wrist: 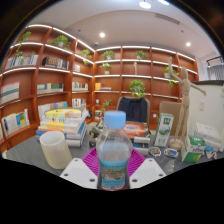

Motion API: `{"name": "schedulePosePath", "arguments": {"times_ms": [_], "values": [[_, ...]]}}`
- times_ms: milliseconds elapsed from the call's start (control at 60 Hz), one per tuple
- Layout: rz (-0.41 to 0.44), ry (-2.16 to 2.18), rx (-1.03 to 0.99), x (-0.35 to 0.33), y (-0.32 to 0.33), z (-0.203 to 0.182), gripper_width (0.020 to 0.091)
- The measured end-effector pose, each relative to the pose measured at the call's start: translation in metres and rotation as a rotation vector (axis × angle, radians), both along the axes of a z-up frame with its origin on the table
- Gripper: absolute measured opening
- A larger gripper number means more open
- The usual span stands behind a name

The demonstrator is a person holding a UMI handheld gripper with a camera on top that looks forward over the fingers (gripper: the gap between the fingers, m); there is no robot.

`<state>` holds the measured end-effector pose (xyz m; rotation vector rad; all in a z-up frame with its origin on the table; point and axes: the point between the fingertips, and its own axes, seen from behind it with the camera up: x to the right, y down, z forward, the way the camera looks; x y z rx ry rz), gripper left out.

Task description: Pour water

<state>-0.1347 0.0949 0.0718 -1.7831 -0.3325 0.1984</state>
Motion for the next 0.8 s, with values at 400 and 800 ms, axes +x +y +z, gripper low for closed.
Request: {"name": "schedulePosePath", "arguments": {"times_ms": [400,800], "values": [[-0.064,-0.026,0.014,0.017,-0.009,0.0,0.0678],[-0.303,0.087,-0.014,0.084,-0.13,0.04,0.0853]]}}
